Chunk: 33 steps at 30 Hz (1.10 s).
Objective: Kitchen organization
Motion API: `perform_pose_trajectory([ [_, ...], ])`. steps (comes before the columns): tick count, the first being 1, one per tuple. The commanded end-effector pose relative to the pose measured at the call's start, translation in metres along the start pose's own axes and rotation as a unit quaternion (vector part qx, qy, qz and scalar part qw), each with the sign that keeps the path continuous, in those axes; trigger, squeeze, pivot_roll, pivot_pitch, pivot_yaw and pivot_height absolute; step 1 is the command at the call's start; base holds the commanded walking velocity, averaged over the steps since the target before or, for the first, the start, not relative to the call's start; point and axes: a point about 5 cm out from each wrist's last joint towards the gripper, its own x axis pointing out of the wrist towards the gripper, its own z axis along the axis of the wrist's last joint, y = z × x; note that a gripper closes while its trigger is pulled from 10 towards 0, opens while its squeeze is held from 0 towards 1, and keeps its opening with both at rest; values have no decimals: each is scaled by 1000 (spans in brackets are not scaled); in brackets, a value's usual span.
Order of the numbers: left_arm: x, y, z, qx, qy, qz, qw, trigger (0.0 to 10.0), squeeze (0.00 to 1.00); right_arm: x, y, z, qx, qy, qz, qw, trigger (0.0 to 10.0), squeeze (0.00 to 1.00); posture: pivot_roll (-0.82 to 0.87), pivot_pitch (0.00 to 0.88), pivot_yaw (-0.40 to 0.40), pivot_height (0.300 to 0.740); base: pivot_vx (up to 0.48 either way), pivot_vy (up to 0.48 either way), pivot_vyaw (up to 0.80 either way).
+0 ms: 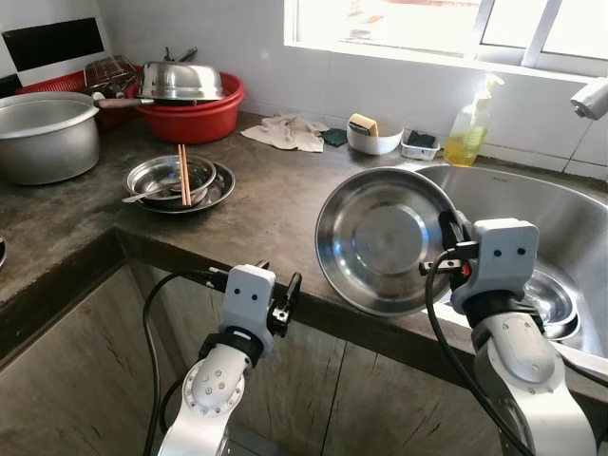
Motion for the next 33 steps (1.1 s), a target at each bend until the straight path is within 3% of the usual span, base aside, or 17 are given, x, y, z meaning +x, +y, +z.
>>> perform_pose_trajectory([
  [1,1,1,5,-3,-11,-3,1000,10000,0,0,-2,9,1,-19,-7,1000,0,0,-16,0,-34,740,0,0,0],
  [9,2,3,5,15,-16,-8,1000,10000,0,3,-1,10,5,-17,-8,1000,0,0,-16,0,-35,740,0,0,-552],
  [15,3,-1,4,21,-12,-22,999,10000,0,7,-1,13,4,-23,-9,1000,0,0,-20,0,-31,740,82,-394,-800],
  [20,5,-1,4,7,-10,-23,1000,10000,0,10,-2,17,4,-29,-10,1000,0,0,-20,0,-33,740,0,-420,-800],
  [28,6,2,4,3,-11,-8,1000,10000,0,20,1,22,1,-29,3,1000,0,0,-17,0,-40,740,0,0,-500],
  [29,6,2,4,3,-10,-8,1000,10000,0,21,1,23,0,-29,4,1000,902,0,-15,0,-42,740,0,0,0],
  [30,5,2,4,3,-10,-8,1000,10000,0,22,1,23,-1,-29,4,1000,902,0,-15,0,-42,740,0,0,0],
  [31,5,2,4,2,-9,-6,1000,10000,0,25,1,23,-1,-23,4,1000,10000,0,-14,0,-43,740,0,0,0],
  [33,5,2,4,1,-9,-5,1000,10000,0,28,1,23,0,-21,3,1000,10000,0,-13,0,-47,740,0,0,0],
])
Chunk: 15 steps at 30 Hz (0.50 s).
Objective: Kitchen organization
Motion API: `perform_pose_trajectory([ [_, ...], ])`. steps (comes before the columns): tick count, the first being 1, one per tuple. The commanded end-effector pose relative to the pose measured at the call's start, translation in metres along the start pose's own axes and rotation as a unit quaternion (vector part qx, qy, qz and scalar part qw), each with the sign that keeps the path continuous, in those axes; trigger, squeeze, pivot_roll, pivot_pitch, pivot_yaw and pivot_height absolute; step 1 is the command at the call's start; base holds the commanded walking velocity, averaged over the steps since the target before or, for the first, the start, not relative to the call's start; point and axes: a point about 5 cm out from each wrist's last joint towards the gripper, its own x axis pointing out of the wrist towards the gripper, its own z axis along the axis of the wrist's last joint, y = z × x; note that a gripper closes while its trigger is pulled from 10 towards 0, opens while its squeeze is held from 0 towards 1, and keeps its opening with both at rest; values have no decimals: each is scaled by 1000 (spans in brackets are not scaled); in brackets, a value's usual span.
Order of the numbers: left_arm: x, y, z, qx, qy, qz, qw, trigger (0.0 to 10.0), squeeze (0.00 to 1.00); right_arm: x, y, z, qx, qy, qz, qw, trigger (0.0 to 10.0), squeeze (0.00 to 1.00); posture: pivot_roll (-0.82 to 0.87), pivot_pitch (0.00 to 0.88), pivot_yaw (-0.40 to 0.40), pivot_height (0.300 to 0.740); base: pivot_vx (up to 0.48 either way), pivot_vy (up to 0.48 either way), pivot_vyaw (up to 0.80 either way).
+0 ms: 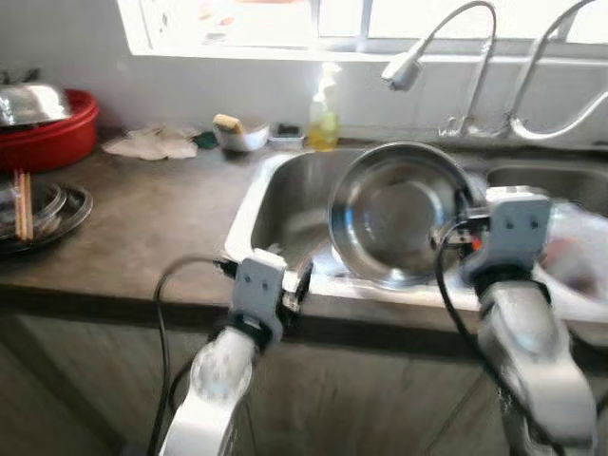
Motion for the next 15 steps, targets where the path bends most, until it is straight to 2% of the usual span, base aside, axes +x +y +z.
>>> perform_pose_trajectory([
  [1,-1,1,0,-8,0,7,1000,10000,0,5,0,1,2,2,3,1000,10000,0,-12,0,-45,740,0,0,0],
  [7,-2,2,0,-8,2,11,1000,10000,0,21,-8,1,-9,15,-7,1000,10000,0,-11,0,-50,740,0,0,0],
  [8,-3,1,0,-8,3,11,1000,10000,0,32,-13,1,-16,27,-17,999,10000,0,-14,0,-50,740,0,0,0],
  [9,-3,1,0,-8,3,11,1000,10000,0,32,-13,1,-16,27,-17,999,10000,0,-14,0,-50,740,0,0,0],
  [11,-4,0,0,-10,4,10,1000,10000,0,48,-21,2,-18,39,-33,999,10000,0,-10,0,-52,740,0,0,0],
  [12,-4,0,0,-10,4,10,1000,10000,0,48,-21,2,-18,39,-33,999,10000,0,-10,0,-52,740,0,0,0],
  [13,-5,-1,0,-11,5,10,1000,10000,0,58,-25,1,-24,55,-38,997,10000,0,-10,0,-55,740,0,0,0],
  [15,-5,-2,0,-12,6,9,1000,10000,0,66,-28,-2,-27,81,-40,995,10000,0,-9,6,-56,740,0,0,0],
])
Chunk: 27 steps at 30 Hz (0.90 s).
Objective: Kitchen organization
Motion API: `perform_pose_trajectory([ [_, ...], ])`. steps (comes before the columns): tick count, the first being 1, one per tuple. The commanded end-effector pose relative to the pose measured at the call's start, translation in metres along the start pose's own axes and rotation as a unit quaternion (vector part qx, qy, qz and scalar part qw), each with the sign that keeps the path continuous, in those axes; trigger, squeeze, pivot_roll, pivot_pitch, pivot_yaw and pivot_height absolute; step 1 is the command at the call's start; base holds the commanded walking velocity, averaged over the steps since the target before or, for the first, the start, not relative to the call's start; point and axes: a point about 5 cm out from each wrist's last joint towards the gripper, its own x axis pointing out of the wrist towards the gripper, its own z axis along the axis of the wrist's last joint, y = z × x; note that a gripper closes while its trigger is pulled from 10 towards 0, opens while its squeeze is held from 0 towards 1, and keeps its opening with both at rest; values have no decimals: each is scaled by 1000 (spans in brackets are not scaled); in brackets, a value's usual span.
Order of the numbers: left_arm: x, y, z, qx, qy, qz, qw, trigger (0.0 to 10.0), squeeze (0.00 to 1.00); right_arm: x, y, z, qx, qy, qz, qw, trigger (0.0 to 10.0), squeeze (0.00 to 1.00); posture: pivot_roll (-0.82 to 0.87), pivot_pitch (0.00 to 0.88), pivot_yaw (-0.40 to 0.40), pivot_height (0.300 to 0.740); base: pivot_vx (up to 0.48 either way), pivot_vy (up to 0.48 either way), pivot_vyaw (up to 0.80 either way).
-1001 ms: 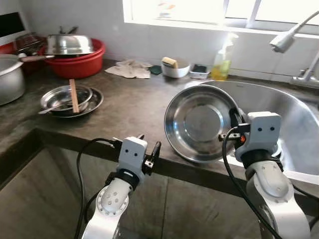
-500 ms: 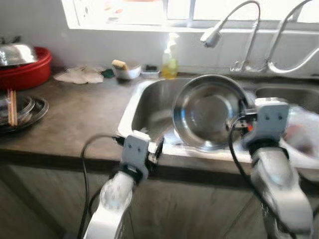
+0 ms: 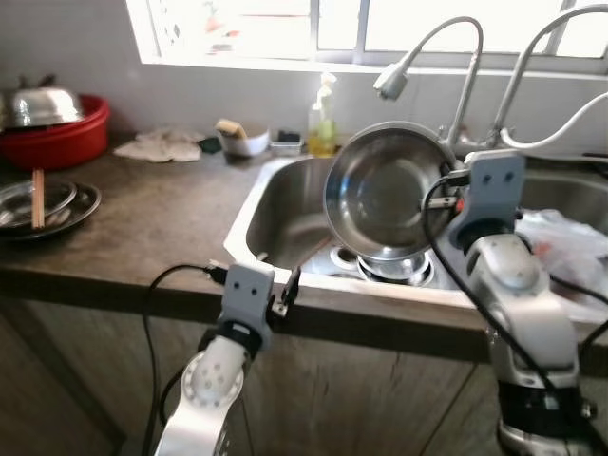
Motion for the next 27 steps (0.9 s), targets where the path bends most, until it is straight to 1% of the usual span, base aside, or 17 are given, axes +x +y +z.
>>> perform_pose_trajectory([
  [1,-2,3,4,2,-5,7,1000,10000,0,7,-2,-4,2,31,-5,1000,10000,0,-9,8,-56,740,0,0,0],
  [4,-3,3,4,1,-2,6,1000,10000,0,18,-3,-8,1,58,0,998,10000,0,-6,17,-64,740,0,0,0],
  [5,-4,2,4,0,-2,7,1000,10000,0,26,-5,-8,5,72,3,997,10000,0,-6,24,-66,740,0,0,0],
  [6,-4,2,4,0,-2,7,1000,10000,0,26,-5,-8,5,72,3,997,10000,0,-6,24,-66,740,0,0,0],
  [7,-5,2,4,-1,0,8,1000,10000,0,33,-6,-8,1,80,6,997,10000,0,-5,31,-68,740,0,0,0],
  [11,-8,0,4,-3,2,8,1000,10000,0,43,-7,-10,-21,102,10,995,10000,0,-3,44,-71,740,0,0,0],
  [12,-9,-1,4,-4,3,7,1000,10000,0,47,-6,-13,-23,115,17,993,10000,0,-2,55,-73,740,0,0,0],
  [13,-9,-1,4,-4,3,7,1000,10000,0,47,-6,-13,-23,115,17,993,10000,0,-2,55,-73,740,0,0,0],
  [15,-11,-2,4,-5,6,7,1000,10000,0,54,-7,-26,-32,160,15,986,10000,0,2,65,-75,740,0,0,0],
  [16,-11,-2,4,-5,6,7,1000,10000,0,54,-7,-26,-32,160,15,986,10000,0,2,65,-75,740,0,0,0],
  [17,-13,-3,4,-6,9,7,1000,10000,0,55,-6,-33,-27,182,19,983,10000,0,4,72,-79,740,0,0,0],
  [21,-17,-4,3,-7,14,8,1000,10000,0,53,-6,-50,-20,228,21,973,10000,8,11,83,-81,740,0,0,0],
  [22,-17,-4,3,-7,14,8,1000,10000,0,53,-6,-50,-20,228,21,973,10000,8,11,83,-81,740,0,0,0],
  [23,-17,-4,3,-8,15,9,1000,10000,0,53,-6,-52,-22,231,20,973,10000,498,12,85,-83,740,0,0,0],
  [24,-17,-4,3,-8,16,9,1000,10000,0,53,-6,-53,-25,232,20,972,10000,498,12,85,-83,740,0,0,0],
  [25,-18,-4,2,-8,17,9,1000,10000,0,52,-5,-55,-19,235,24,971,10000,1000,13,86,-82,740,0,0,0],
  [27,-18,-4,2,-8,18,10,1000,10000,0,52,-5,-56,-17,236,24,971,10000,1000,13,86,-82,740,0,0,0],
])
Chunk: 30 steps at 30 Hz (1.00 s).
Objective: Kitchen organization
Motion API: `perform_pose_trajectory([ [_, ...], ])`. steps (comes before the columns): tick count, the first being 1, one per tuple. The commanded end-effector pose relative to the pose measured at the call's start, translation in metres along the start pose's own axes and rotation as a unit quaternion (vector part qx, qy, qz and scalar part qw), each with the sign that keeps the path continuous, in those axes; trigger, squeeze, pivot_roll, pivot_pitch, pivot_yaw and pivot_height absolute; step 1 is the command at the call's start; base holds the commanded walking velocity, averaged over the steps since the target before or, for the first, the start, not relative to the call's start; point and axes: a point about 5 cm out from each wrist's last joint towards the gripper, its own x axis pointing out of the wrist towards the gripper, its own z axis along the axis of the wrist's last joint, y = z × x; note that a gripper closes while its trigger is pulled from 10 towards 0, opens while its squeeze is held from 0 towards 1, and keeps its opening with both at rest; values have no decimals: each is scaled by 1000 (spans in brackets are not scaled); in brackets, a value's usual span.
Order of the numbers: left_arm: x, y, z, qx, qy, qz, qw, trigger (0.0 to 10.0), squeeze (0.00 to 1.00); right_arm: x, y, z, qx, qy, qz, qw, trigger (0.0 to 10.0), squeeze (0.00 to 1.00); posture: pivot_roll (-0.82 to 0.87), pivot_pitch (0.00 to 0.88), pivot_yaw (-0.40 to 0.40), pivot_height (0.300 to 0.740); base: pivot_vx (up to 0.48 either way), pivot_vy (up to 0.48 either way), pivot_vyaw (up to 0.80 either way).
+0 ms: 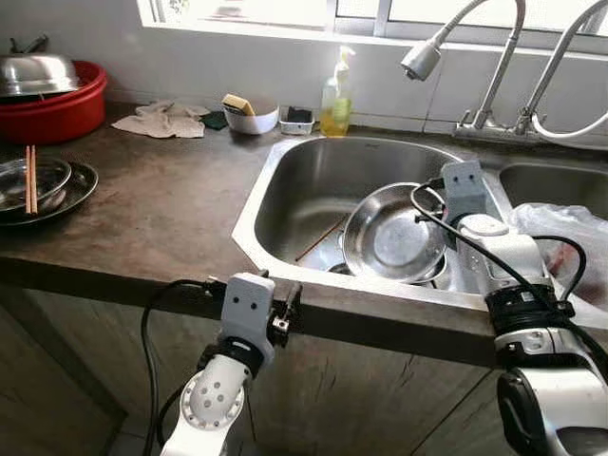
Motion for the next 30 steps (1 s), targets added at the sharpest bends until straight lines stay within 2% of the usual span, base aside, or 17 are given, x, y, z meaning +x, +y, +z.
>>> perform_pose_trajectory([
  [1,-2,-1,3,2,-2,-1,1000,10000,0,-1,-3,10,5,-13,-1,1000,10000,1000,13,83,-82,740,0,0,0],
  [7,0,0,3,3,-2,-1,1000,10000,0,-4,-1,11,13,-26,1,1000,10000,1000,10,71,-80,740,0,0,0],
  [8,1,0,2,3,-1,-1,1000,10000,0,-7,0,9,11,-31,-3,999,10000,0,8,65,-76,740,0,0,0],
  [13,2,-1,3,5,-4,-2,1000,10000,0,-18,2,11,15,-71,-2,997,10000,0,8,53,-76,740,0,0,0],
  [14,3,0,3,5,-5,-2,1000,10000,0,-27,4,15,34,-106,3,994,10000,0,7,42,-75,740,0,0,0],
  [20,6,2,3,7,-8,-2,1000,10000,0,-57,8,16,50,-177,14,983,10000,0,-2,22,-69,740,0,0,0],
  [22,7,3,3,8,-9,-4,1000,10000,0,-73,16,7,51,-192,30,980,10000,0,-9,15,-63,740,0,0,0],
  [25,7,3,3,8,-11,-7,1000,10000,0,-87,27,-12,36,-195,50,979,10000,0,-14,1,-55,740,0,0,0],
  [27,8,3,3,7,-12,-9,1000,10000,0,-90,33,-22,23,-187,63,980,10000,0,-17,0,-52,740,0,0,0],
  [28,8,2,2,8,-12,-13,1000,10000,0,-95,37,-34,23,-178,68,981,10000,0,-19,0,-48,740,0,0,0],
  [30,7,1,2,8,-12,-16,1000,10000,0,-98,40,-43,36,-167,62,983,10000,0,-21,0,-47,740,0,0,0],
])
